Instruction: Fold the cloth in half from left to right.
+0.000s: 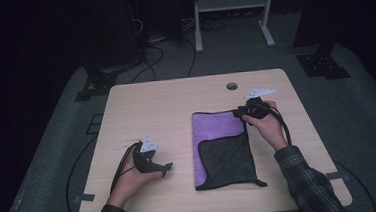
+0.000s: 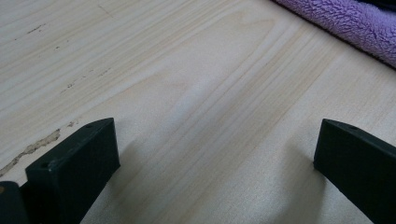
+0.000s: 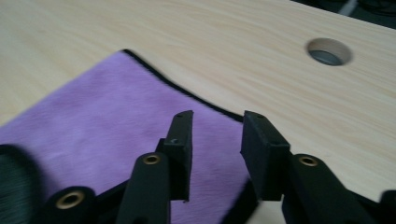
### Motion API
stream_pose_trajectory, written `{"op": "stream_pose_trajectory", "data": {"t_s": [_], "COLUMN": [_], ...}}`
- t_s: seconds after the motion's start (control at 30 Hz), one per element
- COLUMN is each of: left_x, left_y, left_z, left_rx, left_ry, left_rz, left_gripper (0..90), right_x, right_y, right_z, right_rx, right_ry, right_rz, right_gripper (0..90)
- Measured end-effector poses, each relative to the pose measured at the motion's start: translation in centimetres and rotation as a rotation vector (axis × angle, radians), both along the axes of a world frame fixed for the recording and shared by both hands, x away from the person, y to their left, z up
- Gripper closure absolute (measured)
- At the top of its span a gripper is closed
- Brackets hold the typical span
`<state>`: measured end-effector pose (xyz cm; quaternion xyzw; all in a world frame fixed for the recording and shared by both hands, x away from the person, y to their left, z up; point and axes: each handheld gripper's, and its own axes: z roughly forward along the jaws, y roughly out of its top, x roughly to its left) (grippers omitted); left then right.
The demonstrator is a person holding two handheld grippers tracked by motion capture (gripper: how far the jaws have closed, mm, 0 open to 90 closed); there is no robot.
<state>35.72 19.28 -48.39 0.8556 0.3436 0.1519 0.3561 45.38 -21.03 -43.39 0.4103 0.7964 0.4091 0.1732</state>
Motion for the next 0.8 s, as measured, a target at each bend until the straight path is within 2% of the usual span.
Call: {"op": "stream_pose_trajectory", "data": {"t_s": [0.07, 0.17, 0.3, 0.4, 0.43, 0.53, 0.63, 0.8], "left_x": [0.0, 0.0, 0.0, 0.0, 0.0, 0.0, 0.0, 0.0], "left_y": [0.0, 0.0, 0.0, 0.0, 0.0, 0.0, 0.0, 0.0], "left_z": [0.0, 0.0, 0.0, 0.0, 0.0, 0.0, 0.0, 0.0], "left_rx": [0.000, 0.000, 0.001, -0.003, -0.003, -0.004, -0.002, -0.003], "left_ry": [0.000, 0.000, 0.000, 0.000, 0.000, 0.000, 0.000, 0.001], "left_rz": [0.000, 0.000, -0.001, 0.001, 0.002, 0.002, 0.001, 0.002], "left_gripper": [0.0, 0.0, 0.0, 0.0, 0.0, 0.0, 0.0, 0.0], "right_x": [-1.1, -1.8, -3.5, -4.1, -4.7, -5.1, -5.6, -5.9], "right_y": [1.1, 1.9, 3.7, 4.5, 5.3, 6.2, 7.9, 9.8], "right_z": [0.4, 0.6, 0.6, 0.3, -0.1, -0.5, -1.1, -2.0], "right_rx": [0.025, 0.030, 0.057, 0.058, 0.049, 0.048, 0.046, 0.033], "right_ry": [0.004, 0.010, 0.025, 0.034, 0.040, 0.049, 0.062, 0.071], "right_rz": [0.038, 0.059, 0.124, 0.154, 0.182, 0.209, 0.250, 0.266], "right_gripper": [54.8, 51.3, 43.1, 42.9, 41.7, 41.7, 41.6, 41.4]}}
